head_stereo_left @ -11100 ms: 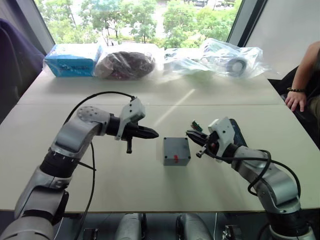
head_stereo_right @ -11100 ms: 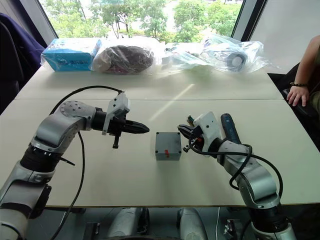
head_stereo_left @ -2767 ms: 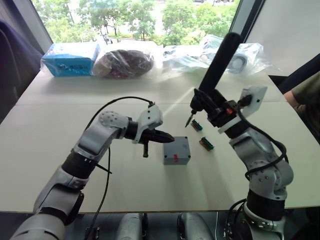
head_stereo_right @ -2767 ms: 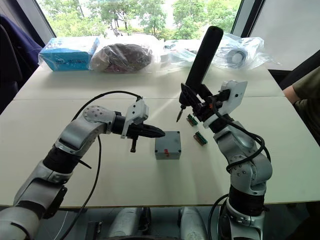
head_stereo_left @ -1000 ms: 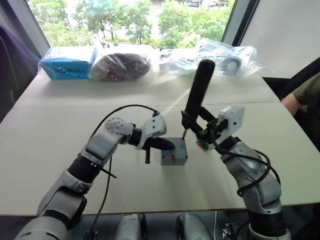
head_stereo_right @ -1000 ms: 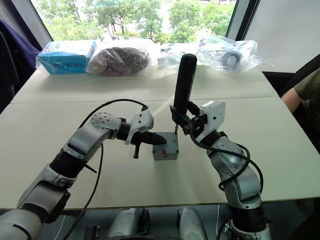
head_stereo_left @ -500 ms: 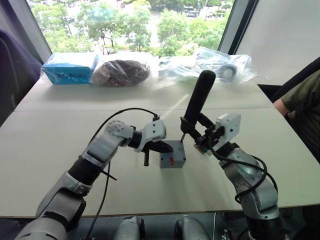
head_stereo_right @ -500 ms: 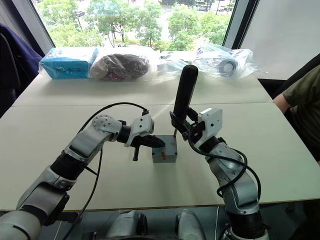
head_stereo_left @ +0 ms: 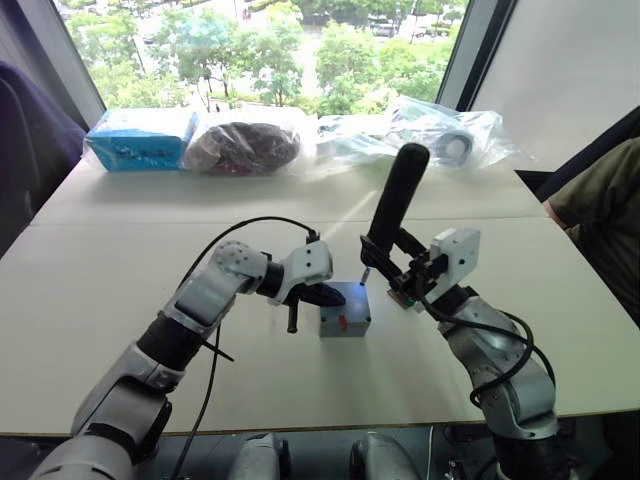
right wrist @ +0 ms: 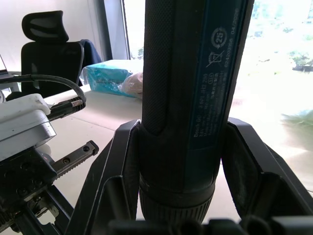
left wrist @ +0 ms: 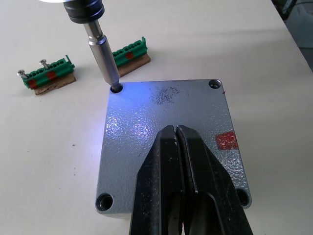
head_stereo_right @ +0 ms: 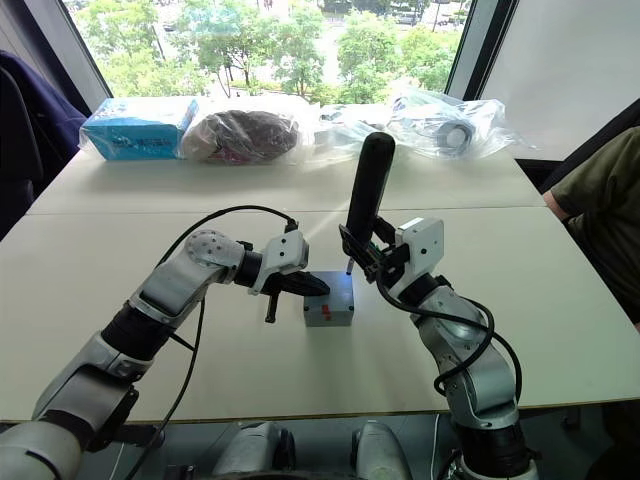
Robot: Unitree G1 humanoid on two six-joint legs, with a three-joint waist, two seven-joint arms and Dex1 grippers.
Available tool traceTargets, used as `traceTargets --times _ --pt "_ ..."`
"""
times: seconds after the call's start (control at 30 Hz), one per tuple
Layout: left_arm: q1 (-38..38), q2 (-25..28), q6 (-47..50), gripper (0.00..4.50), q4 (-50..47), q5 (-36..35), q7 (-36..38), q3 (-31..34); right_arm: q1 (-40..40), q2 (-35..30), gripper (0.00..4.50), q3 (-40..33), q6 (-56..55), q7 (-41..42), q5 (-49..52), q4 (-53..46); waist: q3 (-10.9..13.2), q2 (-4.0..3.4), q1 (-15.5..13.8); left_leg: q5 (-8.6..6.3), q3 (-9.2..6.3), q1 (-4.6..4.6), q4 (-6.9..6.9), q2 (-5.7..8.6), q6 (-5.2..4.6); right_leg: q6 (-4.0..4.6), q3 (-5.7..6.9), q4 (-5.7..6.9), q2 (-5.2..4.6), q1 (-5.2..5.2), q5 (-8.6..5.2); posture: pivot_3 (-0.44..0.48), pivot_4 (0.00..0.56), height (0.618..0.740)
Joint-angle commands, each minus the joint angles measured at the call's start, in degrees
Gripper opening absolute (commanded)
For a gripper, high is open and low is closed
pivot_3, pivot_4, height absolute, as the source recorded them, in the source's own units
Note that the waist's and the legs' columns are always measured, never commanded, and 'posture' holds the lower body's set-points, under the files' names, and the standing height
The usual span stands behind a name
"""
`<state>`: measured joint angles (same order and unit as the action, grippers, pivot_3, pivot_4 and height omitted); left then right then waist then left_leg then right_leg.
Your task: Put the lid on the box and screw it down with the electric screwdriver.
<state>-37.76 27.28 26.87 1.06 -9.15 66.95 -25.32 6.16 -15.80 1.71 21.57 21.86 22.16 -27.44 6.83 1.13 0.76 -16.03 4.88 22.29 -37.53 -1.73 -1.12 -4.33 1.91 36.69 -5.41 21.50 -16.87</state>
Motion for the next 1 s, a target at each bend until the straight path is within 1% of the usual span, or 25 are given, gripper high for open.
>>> traceTargets --times 0.03,0.13,0.23,0.33,0.4,0.43,0.47,0.57,0.6,0.7,0.77,0.8,0.87,0.93,1.0 --pt "1.37 -0.15 1.05 0.00 1.81 2.12 -0.61 -2.10 -1.26 -0.90 1.84 2.00 3.34 0.91 -0.49 2.66 0.00 -0.01 0.00 0.02 0.00 0.00 0.13 0.03 0.04 0.00 0.01 -0.11 -0.02 0.00 0.00 0.000 0.150 0.740" --pt "1.45 -0.43 1.13 0.00 2.03 2.15 -0.73 -2.02 0.68 -1.99 1.84 0.76 5.41 -0.34 -0.36 0.57 0.02 -0.05 0.04 0.05 0.01 0.02 0.37 0.06 0.07 0.00 0.03 -0.40 -0.03 0.00 0.01 0.000 0.150 0.740" --pt "1.31 -0.07 0.75 0.00 1.83 2.59 -0.81 -2.06 8.87 -3.43 1.84 -2.90 13.56 -3.67 4.04 -5.49 0.22 -0.32 0.05 0.05 0.01 0.12 0.40 0.11 0.07 0.00 0.05 -0.48 -0.08 0.05 0.02 0.000 0.150 0.740" --pt "0.96 0.08 0.64 0.00 1.55 2.32 -0.74 -1.67 18.23 -4.26 1.84 -8.36 22.00 -7.49 10.87 -8.64 0.70 -0.65 0.01 0.08 0.01 0.25 0.39 0.18 0.10 0.05 0.05 -0.48 -0.17 0.20 0.06 0.000 0.150 0.740" --pt "0.41 -0.25 0.67 0.00 1.63 1.60 -0.99 -0.58 24.05 -5.29 1.84 -12.52 28.17 -9.80 16.06 -9.04 0.81 -0.80 -0.07 0.13 0.01 0.62 0.38 0.20 0.17 0.05 0.06 -0.43 -0.19 0.55 0.08 0.000 0.150 0.740" --pt "0.23 -0.40 0.76 0.00 1.62 1.25 -1.07 -0.14 25.73 -5.69 1.84 -13.85 30.43 -10.58 17.87 -9.05 0.81 -0.79 -0.13 0.25 0.00 1.15 0.31 0.24 0.31 -0.07 0.08 -0.34 -0.19 1.12 0.17 0.000 0.150 0.740" --pt "-0.02 -0.68 1.09 0.00 1.50 0.50 -1.09 0.64 27.20 -6.03 1.84 -15.36 32.66 -11.38 20.01 -8.67 0.81 -0.79 -0.16 0.27 -0.01 1.27 0.32 0.24 0.33 -0.10 0.10 -0.33 -0.17 1.24 0.19 0.000 0.150 0.740" --pt "-3.37 -3.26 8.02 0.00 0.11 -8.79 -1.62 9.50 34.30 -8.84 1.84 -26.19 45.66 -16.74 32.42 -1.17 1.00 -0.80 -0.02 0.26 -0.02 1.29 0.36 0.23 0.30 -0.27 0.23 -0.38 -0.15 1.21 0.28 0.000 0.150 0.740" --pt "-4.07 -3.55 9.51 0.00 -0.18 -10.41 -1.53 11.01 35.56 -9.69 1.84 -28.29 48.26 -18.06 34.81 0.47 1.21 -0.78 -0.01 0.27 -0.02 1.37 0.35 0.23 0.29 -0.29 0.25 -0.37 -0.14 1.25 0.30 0.000 0.150 0.740" --pt "-5.93 -1.74 12.89 0.00 -2.54 -14.55 0.70 14.10 36.30 -16.97 1.84 -30.59 55.42 -18.47 34.30 5.23 1.40 -0.86 -0.21 0.28 -0.15 1.79 0.13 0.23 0.28 -0.45 0.46 -0.35 -0.12 1.47 0.38 0.000 0.150 0.740" --pt "-6.86 1.56 13.86 0.00 -5.29 -16.19 3.45 14.85 34.60 -23.09 1.84 -32.47 65.21 -16.07 35.90 11.29 1.54 -1.01 -0.17 0.29 -0.15 2.15 0.07 0.30 0.26 -0.54 0.47 -0.36 -0.11 1.74 0.43 0.000 0.150 0.740" --pt "-7.10 2.89 14.08 0.00 -6.25 -16.57 4.44 14.84 34.04 -25.04 1.84 -33.02 68.57 -15.67 36.26 13.76 1.54 -1.01 -0.17 0.29 -0.11 2.19 0.06 0.34 0.25 -0.56 0.47 -0.39 -0.09 1.77 0.44 0.000 0.150 0.740" --pt "-6.88 5.40 12.76 0.00 -8.02 -16.13 6.18 13.73 33.40 -27.14 1.84 -34.02 70.93 -17.43 36.74 18.62 1.55 -1.02 -0.14 0.29 -0.07 2.18 0.07 0.34 0.25 -0.57 0.46 -0.43 -0.04 1.75 0.43 0.000 0.150 0.740" --pt "-6.28 7.72 11.74 0.00 -9.87 -15.61 7.93 12.50 30.43 -31.10 1.84 -32.53 70.93 -17.92 42.71 24.56 1.70 -1.11 -0.07 0.31 -0.01 2.18 0.08 0.35 0.27 -0.59 0.46 -0.46 0.08 1.76 0.42 0.000 0.150 0.740" --pt "-5.79 9.08 11.21 0.00 -11.14 -15.29 8.94 11.57 27.70 -34.64 1.84 -30.13 70.93 -18.11 47.28 28.07 1.89 -1.15 -0.13 0.27 0.03 2.17 0.06 0.35 0.20 -0.67 0.42 -0.45 0.18 1.78 0.46 0.000 0.150 0.740"
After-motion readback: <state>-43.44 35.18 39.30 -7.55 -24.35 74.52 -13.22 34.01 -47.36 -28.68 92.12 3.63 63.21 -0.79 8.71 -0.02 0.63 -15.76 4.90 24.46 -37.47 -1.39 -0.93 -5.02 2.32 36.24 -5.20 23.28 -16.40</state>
